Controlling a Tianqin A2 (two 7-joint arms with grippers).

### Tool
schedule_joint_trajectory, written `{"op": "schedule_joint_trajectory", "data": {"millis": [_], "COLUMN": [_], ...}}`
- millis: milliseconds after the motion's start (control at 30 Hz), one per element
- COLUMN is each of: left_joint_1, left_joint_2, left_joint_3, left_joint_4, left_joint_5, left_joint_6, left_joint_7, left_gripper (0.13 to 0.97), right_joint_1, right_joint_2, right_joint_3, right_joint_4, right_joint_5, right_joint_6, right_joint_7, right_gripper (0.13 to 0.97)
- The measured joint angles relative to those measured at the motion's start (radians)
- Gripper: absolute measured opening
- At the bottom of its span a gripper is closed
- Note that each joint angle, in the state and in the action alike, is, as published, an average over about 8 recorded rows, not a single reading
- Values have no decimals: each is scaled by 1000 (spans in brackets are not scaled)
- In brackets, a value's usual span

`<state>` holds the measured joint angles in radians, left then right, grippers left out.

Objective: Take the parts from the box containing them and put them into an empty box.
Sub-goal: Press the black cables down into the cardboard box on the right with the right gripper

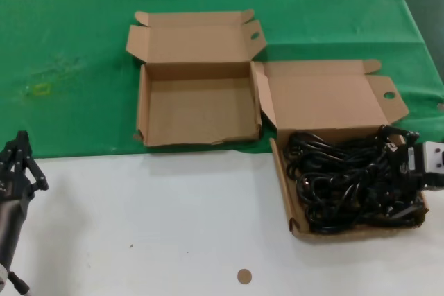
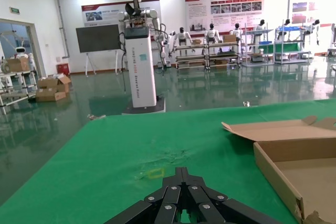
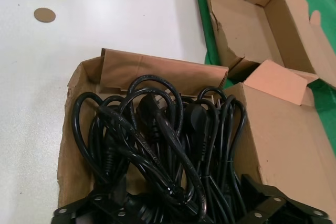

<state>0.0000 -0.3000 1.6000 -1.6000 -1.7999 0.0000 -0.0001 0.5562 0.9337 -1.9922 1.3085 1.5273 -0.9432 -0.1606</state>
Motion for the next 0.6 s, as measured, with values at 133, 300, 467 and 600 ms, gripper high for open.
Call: {"op": "schedule_joint_trajectory", "data": {"millis": [133,300,467,600], "left_joint_1": [0,0,0,0], "left_joint_2": [0,0,0,0], "left_joint_3": [0,0,0,0], "left_joint_4": [0,0,0,0], "left_joint_5": [0,0,0,0], "left_joint_6": [0,0,0,0], "left_joint_7": [0,0,0,-1], "left_gripper": [144,144,144,144], "right_joint_1": [24,33,30,25], "right_joint_2": [-20,-29,-27,-22], "right_joint_3": [-9,-12,-8,-2], "right_joint_4": [-22,-29,-20,-10], "right_joint_5": [-24,-42,-51,-56], "right_joint_6": [-17,-34,-46,-52], "right_joint_7": [-5,-2,8,16], "right_gripper": [816,703,607,496]}}
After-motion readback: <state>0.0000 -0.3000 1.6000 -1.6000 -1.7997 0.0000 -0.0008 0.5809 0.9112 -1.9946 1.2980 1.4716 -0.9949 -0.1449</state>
